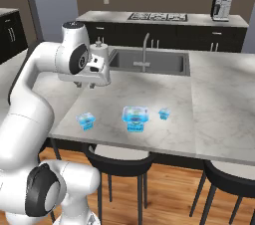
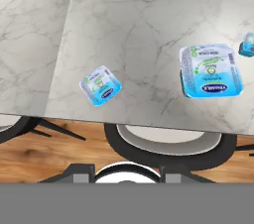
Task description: Stack the yogurt containers by placing the smaller containers on top of the larger containers.
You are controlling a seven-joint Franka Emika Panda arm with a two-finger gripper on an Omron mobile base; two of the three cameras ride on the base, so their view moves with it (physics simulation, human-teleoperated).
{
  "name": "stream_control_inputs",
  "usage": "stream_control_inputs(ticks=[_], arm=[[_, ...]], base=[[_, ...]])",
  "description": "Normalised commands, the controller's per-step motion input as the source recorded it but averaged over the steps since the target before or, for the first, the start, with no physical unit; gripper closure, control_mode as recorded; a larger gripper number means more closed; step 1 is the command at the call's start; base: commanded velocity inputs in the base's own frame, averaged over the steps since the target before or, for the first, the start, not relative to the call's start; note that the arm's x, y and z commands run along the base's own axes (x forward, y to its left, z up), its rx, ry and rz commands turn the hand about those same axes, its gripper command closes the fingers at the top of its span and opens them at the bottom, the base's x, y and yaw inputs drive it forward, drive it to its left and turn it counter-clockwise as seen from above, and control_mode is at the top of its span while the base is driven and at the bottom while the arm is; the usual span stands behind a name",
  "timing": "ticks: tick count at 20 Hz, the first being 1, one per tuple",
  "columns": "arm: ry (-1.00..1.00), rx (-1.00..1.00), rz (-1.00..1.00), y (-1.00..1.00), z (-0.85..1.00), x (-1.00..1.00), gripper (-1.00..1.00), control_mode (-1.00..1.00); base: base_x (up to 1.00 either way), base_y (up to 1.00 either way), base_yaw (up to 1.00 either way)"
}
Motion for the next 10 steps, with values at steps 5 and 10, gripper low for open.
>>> stream_control_inputs(ticks=[5,10], arm=[[0.00,0.00,0.00,0.00,0.00,-0.07,-1.00,-1.00],[0.00,0.00,0.03,0.00,-0.09,-0.31,-1.00,-1.00]], base=[[0.00,0.00,0.00],[0.00,0.00,0.00]])
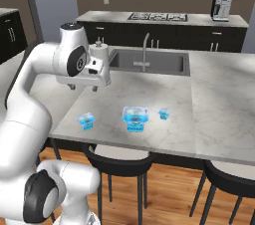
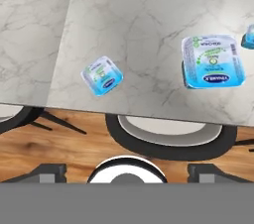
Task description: Stack the yogurt containers by placing the smaller containers on top of the larger containers.
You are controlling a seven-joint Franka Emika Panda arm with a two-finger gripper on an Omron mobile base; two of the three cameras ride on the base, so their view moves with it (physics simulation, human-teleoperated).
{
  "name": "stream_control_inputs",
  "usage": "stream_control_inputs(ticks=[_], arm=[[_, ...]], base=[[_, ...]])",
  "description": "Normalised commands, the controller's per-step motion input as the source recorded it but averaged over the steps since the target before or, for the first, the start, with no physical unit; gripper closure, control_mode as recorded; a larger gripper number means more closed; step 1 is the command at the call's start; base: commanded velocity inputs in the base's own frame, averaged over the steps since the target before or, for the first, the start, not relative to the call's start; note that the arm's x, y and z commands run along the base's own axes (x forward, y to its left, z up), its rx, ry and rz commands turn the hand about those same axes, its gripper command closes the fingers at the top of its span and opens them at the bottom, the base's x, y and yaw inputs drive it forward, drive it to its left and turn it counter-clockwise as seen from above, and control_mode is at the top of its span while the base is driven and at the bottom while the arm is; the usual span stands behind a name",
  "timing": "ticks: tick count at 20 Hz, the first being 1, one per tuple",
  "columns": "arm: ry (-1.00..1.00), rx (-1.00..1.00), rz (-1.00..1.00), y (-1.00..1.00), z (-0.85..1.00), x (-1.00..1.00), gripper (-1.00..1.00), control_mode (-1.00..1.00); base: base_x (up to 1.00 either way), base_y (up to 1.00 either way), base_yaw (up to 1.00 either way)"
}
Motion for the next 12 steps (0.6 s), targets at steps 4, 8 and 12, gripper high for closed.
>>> stream_control_inputs(ticks=[4,8,12], arm=[[0.00,-0.06,0.05,0.01,-0.14,-0.43,-1.00,-1.00],[0.00,-0.13,0.06,0.17,-0.18,-0.38,-1.00,-1.00],[0.00,-0.15,0.06,0.30,-0.13,-0.26,-1.00,-1.00]], base=[[0.00,0.00,0.00],[0.00,0.00,0.00],[0.00,0.00,0.00]])
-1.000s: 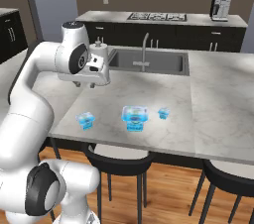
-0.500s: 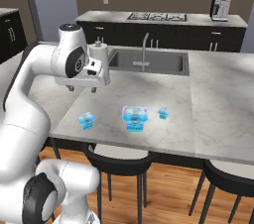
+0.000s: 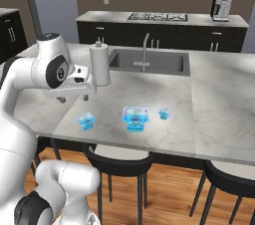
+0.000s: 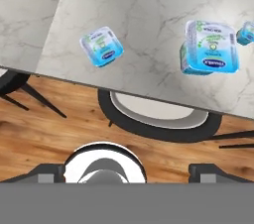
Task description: Stack the yogurt containers by placing the smaller containers on top of the larger containers.
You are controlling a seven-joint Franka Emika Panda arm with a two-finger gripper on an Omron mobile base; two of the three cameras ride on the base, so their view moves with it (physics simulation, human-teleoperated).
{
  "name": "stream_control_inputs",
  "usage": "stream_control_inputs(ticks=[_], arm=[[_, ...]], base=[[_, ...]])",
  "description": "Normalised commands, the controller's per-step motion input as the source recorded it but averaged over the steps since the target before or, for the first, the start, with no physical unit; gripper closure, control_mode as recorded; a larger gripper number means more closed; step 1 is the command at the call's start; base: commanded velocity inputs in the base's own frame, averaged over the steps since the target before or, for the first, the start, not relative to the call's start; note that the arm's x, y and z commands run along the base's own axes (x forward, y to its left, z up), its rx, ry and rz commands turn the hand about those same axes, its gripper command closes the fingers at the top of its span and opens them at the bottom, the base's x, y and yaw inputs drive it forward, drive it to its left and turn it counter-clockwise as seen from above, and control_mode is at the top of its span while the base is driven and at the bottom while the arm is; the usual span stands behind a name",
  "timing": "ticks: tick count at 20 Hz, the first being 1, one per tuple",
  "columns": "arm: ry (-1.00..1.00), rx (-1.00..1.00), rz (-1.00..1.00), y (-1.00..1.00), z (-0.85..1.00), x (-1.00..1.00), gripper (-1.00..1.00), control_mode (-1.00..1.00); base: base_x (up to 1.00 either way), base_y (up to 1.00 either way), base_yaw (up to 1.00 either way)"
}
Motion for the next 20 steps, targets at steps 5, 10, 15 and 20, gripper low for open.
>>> stream_control_inputs(ticks=[5,10,15,20], arm=[[0.00,-0.12,0.05,0.30,-0.23,-0.24,-1.00,-1.00],[0.00,-0.08,0.04,0.18,-0.25,-0.18,-1.00,-1.00],[0.00,-0.05,0.04,0.10,-0.25,-0.06,-1.00,-1.00],[-0.01,-0.02,0.03,0.04,-0.18,0.00,-1.00,-1.00]], base=[[0.00,0.00,0.00],[0.00,0.00,0.00],[0.00,0.00,0.00],[0.00,0.00,0.00]])
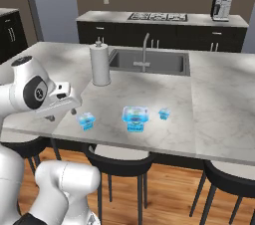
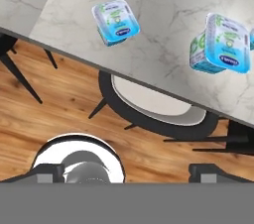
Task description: Stack the yogurt containers by placing the smaller containers on top of the larger containers.
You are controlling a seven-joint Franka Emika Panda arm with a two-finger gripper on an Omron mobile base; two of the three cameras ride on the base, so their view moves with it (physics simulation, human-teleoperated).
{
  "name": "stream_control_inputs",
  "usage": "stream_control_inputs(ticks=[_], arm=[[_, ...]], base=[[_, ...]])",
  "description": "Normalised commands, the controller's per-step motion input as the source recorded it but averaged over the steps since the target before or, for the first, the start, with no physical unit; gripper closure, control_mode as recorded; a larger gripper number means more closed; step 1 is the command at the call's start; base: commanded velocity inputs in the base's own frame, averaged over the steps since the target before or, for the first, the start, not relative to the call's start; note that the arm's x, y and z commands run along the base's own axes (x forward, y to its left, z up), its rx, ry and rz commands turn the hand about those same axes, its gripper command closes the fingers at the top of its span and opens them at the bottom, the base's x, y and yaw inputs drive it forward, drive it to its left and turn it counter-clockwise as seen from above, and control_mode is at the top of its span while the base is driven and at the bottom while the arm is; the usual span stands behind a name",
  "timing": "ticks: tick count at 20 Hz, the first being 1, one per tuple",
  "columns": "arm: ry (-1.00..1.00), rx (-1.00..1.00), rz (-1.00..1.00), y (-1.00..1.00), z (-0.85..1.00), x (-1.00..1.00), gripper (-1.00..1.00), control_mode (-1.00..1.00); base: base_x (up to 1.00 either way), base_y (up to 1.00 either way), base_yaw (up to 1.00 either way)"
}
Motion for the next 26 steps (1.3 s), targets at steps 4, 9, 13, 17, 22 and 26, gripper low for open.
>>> stream_control_inputs(ticks=[4,9,13,17,22,26], arm=[[-0.03,0.00,0.00,0.03,-0.17,0.00,-1.00,-1.00],[-0.04,-0.02,0.00,0.14,-0.22,0.00,-1.00,-1.00],[-0.01,-0.04,0.00,0.20,-0.22,0.00,-1.00,-1.00],[0.00,-0.03,0.00,0.10,-0.16,0.08,-1.00,-1.00],[0.00,-0.03,0.00,0.00,-0.10,0.16,-1.00,-1.00],[0.00,-0.03,0.00,0.00,-0.09,0.15,-1.00,-1.00]], base=[[0.00,0.00,0.00],[0.00,0.00,0.00],[0.00,0.00,0.00],[0.00,0.00,0.00],[0.00,0.00,0.00],[0.00,0.00,0.00]])
